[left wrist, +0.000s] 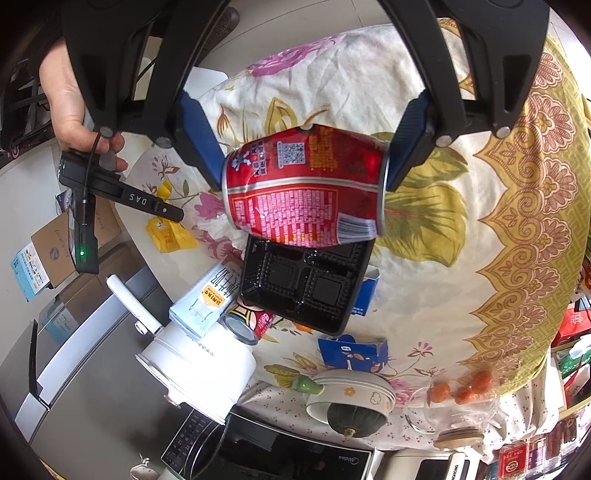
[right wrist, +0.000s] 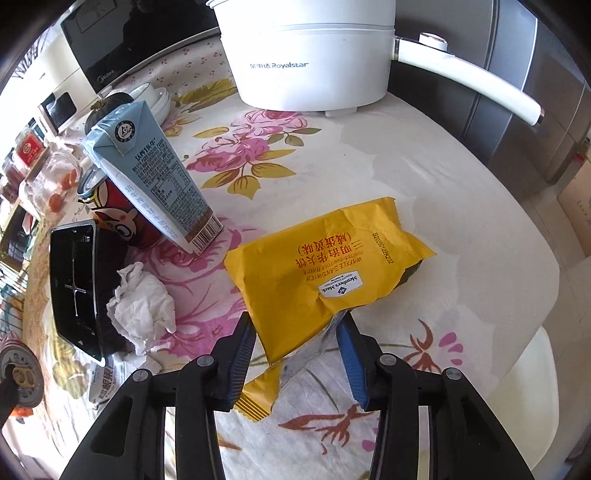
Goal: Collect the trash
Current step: 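Carry the red can and yellow package to the bin, opening the left tool over it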
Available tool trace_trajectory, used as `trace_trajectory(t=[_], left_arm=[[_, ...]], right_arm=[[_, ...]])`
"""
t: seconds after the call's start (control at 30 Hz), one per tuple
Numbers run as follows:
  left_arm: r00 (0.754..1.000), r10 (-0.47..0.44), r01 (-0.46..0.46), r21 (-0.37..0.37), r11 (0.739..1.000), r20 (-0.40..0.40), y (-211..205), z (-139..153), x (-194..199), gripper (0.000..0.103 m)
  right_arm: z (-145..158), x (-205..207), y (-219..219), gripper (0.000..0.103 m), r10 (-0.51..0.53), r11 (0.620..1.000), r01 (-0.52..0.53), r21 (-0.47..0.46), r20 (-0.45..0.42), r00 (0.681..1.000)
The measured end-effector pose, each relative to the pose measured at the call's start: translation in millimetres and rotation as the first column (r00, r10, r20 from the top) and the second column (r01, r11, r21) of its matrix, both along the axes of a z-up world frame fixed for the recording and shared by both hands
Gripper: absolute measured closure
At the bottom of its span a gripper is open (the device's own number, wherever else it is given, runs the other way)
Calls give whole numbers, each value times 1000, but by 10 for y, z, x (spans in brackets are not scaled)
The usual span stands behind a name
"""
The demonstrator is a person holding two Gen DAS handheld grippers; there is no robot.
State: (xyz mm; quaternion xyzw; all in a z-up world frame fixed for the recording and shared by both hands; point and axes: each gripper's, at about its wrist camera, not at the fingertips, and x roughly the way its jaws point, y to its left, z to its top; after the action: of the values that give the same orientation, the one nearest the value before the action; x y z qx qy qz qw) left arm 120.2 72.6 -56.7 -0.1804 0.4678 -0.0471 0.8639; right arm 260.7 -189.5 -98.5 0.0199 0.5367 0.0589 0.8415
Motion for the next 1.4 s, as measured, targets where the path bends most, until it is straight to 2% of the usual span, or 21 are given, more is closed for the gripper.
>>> trace_trajectory(t=[0.3, 0.77, 1.07, 1.4], left_arm=[[998, -58, 58, 0, 998, 15, -230, 42, -51, 19], [984, -167, 167, 9, 986, 57, -670, 144, -151, 19], [966, -249, 249, 20, 968, 66, -1041, 121, -170, 19], [923, -373, 373, 22, 928, 98, -1672, 74, -182, 19]], right_arm=[[355, -328, -234, 58, -1, 1000, 1, 6, 8, 1000], [698, -861, -527, 58, 19, 999, -21, 49, 41, 999], [667, -1174, -928, 58, -4, 999, 3, 32, 40, 999], [504, -1440, -1556, 58, -94, 995, 94, 13, 9, 996]])
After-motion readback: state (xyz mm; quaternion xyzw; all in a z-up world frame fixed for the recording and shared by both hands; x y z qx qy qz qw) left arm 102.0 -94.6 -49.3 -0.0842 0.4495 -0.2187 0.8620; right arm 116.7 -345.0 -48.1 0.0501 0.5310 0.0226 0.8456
